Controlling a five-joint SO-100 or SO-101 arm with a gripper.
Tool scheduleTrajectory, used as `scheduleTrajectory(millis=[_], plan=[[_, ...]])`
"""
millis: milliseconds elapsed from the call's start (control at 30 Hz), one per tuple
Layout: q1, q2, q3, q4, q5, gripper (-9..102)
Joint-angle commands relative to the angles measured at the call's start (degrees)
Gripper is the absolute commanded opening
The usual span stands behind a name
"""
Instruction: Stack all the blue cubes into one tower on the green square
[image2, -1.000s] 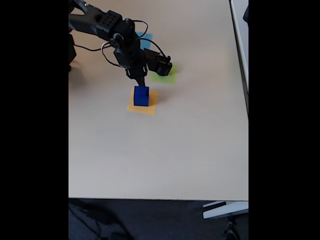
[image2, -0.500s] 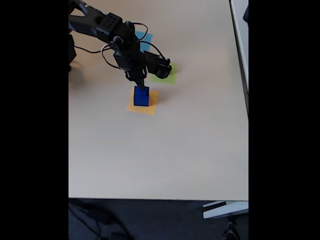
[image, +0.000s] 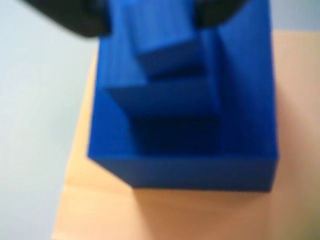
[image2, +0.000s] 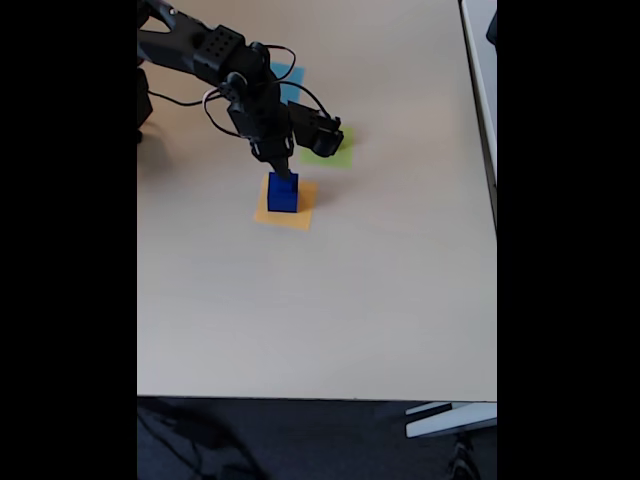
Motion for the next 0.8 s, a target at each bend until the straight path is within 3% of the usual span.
scheduleTrajectory(millis=[0,767], plan=[[-0.1,1.1,-0.4,-0.9,0.4,8],[-5.8,5.9,-2.6,-3.0,3.8,14]])
